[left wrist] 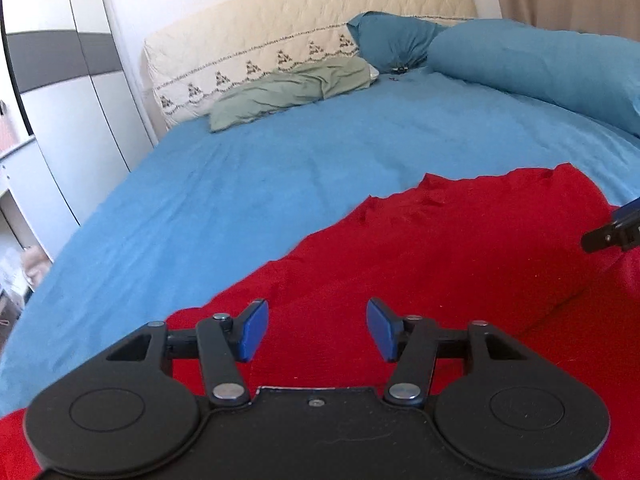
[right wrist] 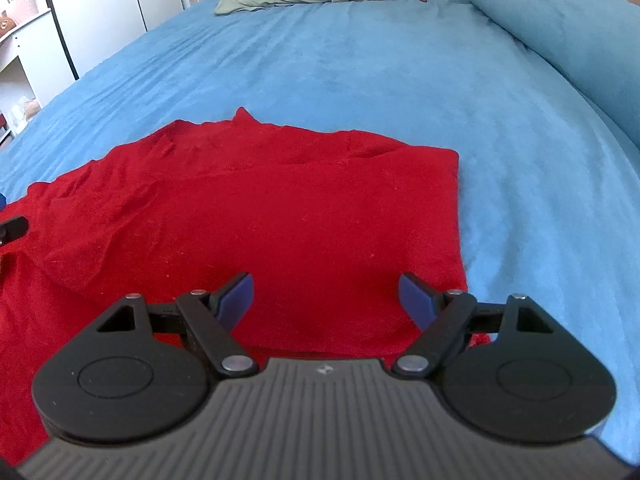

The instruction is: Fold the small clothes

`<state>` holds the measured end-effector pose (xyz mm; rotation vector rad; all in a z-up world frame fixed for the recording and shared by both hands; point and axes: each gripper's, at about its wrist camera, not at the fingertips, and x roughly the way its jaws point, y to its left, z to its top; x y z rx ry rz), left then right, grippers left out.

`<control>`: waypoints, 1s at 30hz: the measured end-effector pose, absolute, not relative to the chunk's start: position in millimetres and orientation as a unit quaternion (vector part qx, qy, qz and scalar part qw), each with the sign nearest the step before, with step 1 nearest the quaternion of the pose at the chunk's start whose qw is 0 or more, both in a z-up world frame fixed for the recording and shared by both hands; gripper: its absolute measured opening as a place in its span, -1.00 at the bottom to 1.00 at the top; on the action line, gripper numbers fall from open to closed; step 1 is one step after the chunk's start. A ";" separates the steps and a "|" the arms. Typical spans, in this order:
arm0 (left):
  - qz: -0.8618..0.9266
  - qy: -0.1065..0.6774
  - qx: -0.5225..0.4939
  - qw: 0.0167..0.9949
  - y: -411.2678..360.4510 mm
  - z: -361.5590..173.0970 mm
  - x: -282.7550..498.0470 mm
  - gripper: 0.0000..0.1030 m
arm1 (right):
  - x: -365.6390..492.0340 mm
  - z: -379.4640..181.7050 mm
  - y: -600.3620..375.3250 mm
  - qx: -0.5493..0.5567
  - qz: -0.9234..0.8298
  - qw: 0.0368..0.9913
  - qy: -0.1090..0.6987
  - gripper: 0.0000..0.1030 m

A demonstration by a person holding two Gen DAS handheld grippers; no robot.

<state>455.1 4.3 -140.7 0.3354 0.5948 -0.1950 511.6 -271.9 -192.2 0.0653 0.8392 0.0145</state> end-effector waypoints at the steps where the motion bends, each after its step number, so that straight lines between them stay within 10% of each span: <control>1: -0.099 0.295 0.162 0.936 2.7 -141.6 458.2 0.18 | 511.3 -192.6 -272.1 0.032 0.008 0.912 0.408 0.86; 14: -0.056 0.422 0.059 0.903 27.7 -175.8 505.0 0.35 | 498.6 -207.3 -293.4 0.032 -0.052 0.912 0.406 0.86; 30: 0.067 0.356 -0.097 0.927 178.3 -33.2 390.9 0.89 | 445.4 -45.3 -146.2 0.016 0.024 0.934 0.355 1.00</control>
